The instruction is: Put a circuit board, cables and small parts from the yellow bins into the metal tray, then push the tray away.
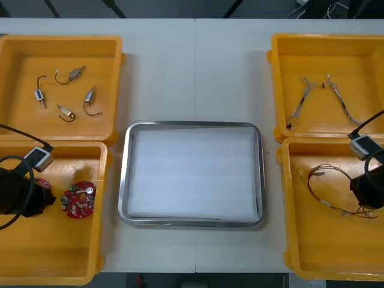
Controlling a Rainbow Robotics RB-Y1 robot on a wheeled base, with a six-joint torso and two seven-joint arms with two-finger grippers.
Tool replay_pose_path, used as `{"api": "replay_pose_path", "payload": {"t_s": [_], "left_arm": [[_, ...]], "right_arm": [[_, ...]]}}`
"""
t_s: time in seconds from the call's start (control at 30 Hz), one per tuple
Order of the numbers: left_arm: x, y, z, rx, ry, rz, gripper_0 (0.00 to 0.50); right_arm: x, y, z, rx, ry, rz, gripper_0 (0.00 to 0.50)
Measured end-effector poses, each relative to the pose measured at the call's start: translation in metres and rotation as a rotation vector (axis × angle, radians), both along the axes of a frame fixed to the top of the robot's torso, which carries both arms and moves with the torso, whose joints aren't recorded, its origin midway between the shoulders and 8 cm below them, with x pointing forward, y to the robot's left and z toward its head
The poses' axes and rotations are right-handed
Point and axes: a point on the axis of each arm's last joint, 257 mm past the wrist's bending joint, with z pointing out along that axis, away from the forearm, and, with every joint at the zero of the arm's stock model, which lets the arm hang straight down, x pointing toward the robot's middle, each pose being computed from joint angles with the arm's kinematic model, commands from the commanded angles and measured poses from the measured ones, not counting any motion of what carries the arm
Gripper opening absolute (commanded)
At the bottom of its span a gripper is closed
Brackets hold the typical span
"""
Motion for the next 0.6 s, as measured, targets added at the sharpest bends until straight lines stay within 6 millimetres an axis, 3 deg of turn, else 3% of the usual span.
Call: {"api": "replay_pose_path", "payload": {"t_s": [0.27, 0.6], "left_arm": [[-0.001, 0.001, -0.002, 0.008, 0.002, -0.003, 0.5], [0.001, 0.001, -0.001, 0.011, -0.009, -0.006, 0.5]], "right_arm": [[-0.022, 0.011, 0.037, 0.07, 0.06, 0.019, 0.0], [-0.035, 0.02, 0.071, 0.113, 0.118, 0.059, 0.0]]}}
